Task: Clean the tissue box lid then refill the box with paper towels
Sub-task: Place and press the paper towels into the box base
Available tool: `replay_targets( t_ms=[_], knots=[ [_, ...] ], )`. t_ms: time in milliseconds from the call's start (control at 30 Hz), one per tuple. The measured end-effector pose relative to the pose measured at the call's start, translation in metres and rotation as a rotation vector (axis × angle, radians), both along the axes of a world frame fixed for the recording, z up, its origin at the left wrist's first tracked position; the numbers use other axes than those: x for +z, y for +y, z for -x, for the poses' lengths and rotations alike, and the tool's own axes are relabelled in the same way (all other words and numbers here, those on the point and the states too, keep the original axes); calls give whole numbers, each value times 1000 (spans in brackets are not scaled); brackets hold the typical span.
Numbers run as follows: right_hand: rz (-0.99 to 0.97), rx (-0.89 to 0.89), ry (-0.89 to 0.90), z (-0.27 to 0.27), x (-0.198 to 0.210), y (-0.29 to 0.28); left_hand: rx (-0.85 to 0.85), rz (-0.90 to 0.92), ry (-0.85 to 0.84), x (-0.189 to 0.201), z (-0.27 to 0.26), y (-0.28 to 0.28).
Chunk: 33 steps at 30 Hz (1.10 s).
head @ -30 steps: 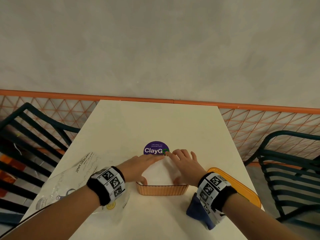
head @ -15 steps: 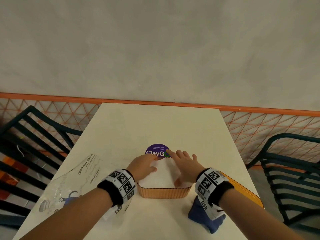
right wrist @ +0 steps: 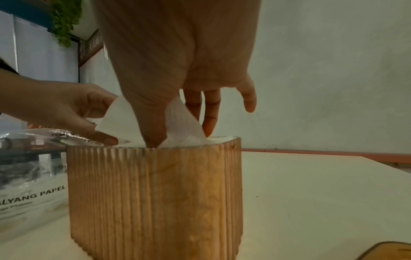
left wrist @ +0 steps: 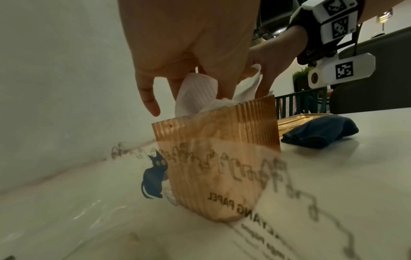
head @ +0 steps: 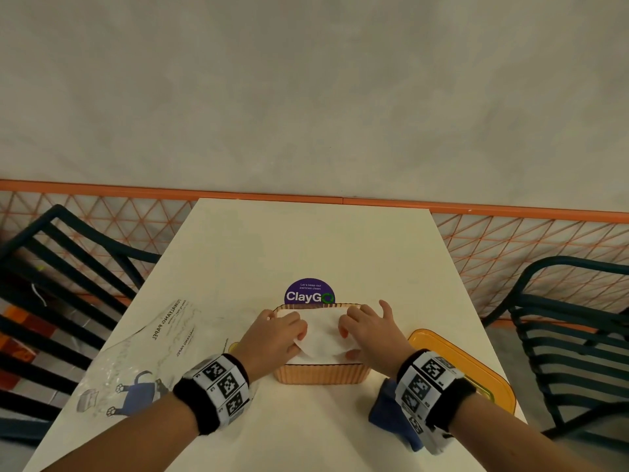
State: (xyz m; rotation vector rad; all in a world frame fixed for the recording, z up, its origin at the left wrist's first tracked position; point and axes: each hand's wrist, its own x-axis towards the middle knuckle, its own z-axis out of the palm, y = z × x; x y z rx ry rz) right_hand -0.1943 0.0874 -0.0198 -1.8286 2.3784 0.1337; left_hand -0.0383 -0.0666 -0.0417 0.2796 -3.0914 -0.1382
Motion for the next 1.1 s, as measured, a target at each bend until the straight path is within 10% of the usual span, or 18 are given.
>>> replay_targets(
  t_ms=[333, 700, 1100],
  knots=[
    [195, -24, -43, 7, -2, 15, 43, -16, 121, 3, 3, 3],
    [34, -263, -313, 18, -12, 6, 382, -563, 25, -3, 7, -4],
    [98, -376, -187, 16, -21, -8, 363, 60, -5, -7, 9, 16]
  ],
)
